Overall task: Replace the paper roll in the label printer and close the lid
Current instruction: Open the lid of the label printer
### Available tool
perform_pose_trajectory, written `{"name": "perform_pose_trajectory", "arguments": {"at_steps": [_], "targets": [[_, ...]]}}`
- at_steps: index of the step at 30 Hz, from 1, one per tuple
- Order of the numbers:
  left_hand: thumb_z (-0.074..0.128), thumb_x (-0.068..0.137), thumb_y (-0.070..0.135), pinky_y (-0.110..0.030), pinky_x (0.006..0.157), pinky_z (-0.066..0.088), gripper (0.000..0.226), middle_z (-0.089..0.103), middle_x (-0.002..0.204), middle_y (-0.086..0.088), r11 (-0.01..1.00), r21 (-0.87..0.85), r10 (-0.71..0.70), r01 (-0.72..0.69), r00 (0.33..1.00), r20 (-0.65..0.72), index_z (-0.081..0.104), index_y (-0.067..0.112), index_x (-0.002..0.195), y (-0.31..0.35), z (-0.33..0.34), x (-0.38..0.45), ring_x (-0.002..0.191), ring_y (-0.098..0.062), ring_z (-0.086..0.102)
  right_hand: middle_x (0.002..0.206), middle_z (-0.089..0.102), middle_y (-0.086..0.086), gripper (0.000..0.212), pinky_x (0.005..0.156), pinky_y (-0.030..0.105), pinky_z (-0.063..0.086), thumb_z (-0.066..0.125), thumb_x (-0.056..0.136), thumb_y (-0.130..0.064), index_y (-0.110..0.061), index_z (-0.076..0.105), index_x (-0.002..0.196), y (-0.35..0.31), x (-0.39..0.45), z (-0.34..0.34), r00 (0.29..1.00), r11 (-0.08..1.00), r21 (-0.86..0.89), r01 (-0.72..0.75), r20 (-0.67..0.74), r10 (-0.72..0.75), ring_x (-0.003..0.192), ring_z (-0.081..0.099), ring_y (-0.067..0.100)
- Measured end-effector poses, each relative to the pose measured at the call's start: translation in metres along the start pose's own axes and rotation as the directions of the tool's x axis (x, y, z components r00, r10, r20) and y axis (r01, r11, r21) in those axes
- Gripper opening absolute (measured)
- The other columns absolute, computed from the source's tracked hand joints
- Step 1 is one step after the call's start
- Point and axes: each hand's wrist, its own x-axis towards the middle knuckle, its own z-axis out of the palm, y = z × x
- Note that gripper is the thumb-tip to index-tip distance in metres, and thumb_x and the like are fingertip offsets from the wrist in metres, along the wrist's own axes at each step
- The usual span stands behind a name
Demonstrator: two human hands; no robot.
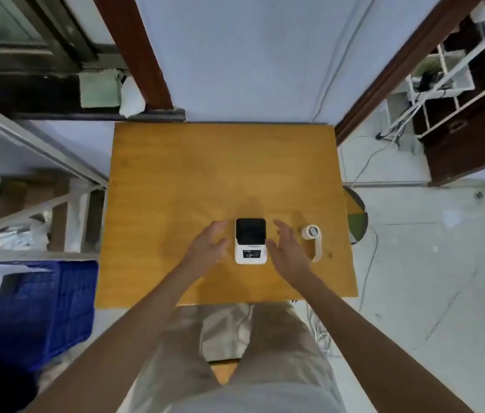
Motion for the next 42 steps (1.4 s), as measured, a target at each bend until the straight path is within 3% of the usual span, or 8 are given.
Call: {"name": "perform_pose_trajectory", "arguments": {"at_steps": [7,11,16,19,25,30,38,42], "targets": [[0.049,0.103,0.042,-0.041,0.082,0.059,0.05,0.058,0.146,0.011,0.927,0.094,0.375,-0.364,0.881,-0.289,0.048,0.031,0.152,-0.041,0.043,0.044,0.085,-0.01,0.068,0.152,0.046,-0.004,0.053,0.073,0.041,0.054,0.046,0.108,-0.025,-0.026,0.034,0.159,0.041,0.04,0.046,0.963,0.981,0.074,0.18,-0.217,-0.161,0.075,0.063,0.012],[0.053,0.1,0.045,-0.041,0.089,0.058,0.045,0.064,0.137,0.02,0.906,0.103,0.419,-0.411,0.831,-0.366,0.058,0.04,0.144,-0.061,0.06,0.06,0.1,-0.007,0.067,0.143,0.055,-0.013,0.045,0.086,0.019,0.049,0.041,0.113,-0.032,-0.034,0.041,0.157,0.073,0.049,0.069,0.918,0.938,0.134,0.321,-0.287,-0.273,0.109,0.059,-0.011],[0.052,0.085,0.066,-0.037,0.081,0.061,0.056,0.073,0.106,0.024,0.907,0.121,0.42,-0.404,0.839,-0.346,0.055,0.054,0.14,-0.072,0.063,0.057,0.091,-0.006,0.071,0.132,0.061,-0.012,0.048,0.087,0.015,0.049,0.034,0.112,-0.034,-0.033,0.041,0.159,0.102,0.051,0.091,0.825,0.895,0.039,0.445,-0.405,-0.393,0.114,0.061,-0.003],[0.038,0.09,0.065,-0.025,0.087,0.054,0.059,0.063,0.116,0.04,0.811,0.38,0.565,-0.445,0.764,-0.313,0.047,0.05,0.146,-0.078,0.07,0.05,0.102,0.005,0.067,0.14,0.057,-0.019,0.049,0.096,0.014,0.045,0.029,0.112,-0.039,-0.038,0.035,0.161,0.116,0.045,0.097,0.811,0.864,0.018,0.504,-0.355,-0.466,0.126,0.055,-0.006],[0.033,0.098,0.056,-0.041,0.097,0.053,0.061,0.07,0.136,0.011,0.724,0.468,0.688,-0.507,0.586,-0.429,0.052,0.031,0.15,-0.094,0.091,0.049,0.117,-0.016,0.068,0.143,0.057,-0.02,0.044,0.107,0.014,0.042,0.039,0.114,-0.026,-0.036,0.044,0.156,0.122,0.042,0.098,0.735,0.778,0.08,0.623,-0.399,-0.548,0.128,0.053,-0.007],[0.048,0.106,0.042,-0.031,0.101,0.049,0.046,0.068,0.14,0.007,0.752,0.408,0.659,-0.517,0.601,-0.453,0.056,0.028,0.149,-0.096,0.093,0.039,0.126,-0.016,0.064,0.124,0.06,-0.026,0.043,0.106,0.028,0.045,0.04,0.112,-0.02,-0.036,0.05,0.151,0.114,0.026,0.096,0.764,0.792,0.145,0.594,-0.411,-0.497,0.109,0.056,-0.008],[0.057,0.103,0.04,-0.031,0.1,0.048,0.044,0.066,0.14,0.007,0.769,0.308,0.638,-0.56,0.647,-0.417,0.054,0.028,0.146,-0.096,0.093,0.025,0.126,-0.012,0.062,0.148,0.061,-0.011,0.043,0.117,0.042,0.044,0.046,0.11,-0.021,-0.033,0.052,0.151,0.114,0.023,0.1,0.749,0.814,0.118,0.569,-0.482,-0.454,0.132,0.056,0.008],[0.06,0.101,0.045,-0.037,0.106,0.05,0.05,0.067,0.14,0.011,0.722,0.385,0.691,-0.574,0.584,-0.425,0.051,0.032,0.149,-0.103,0.093,0.032,0.123,-0.01,0.065,0.16,0.052,-0.009,0.055,0.113,0.032,0.043,0.045,0.11,-0.025,-0.038,0.035,0.162,0.113,0.028,0.098,0.696,0.828,-0.077,0.556,-0.501,-0.514,0.139,0.056,0.015]]}}
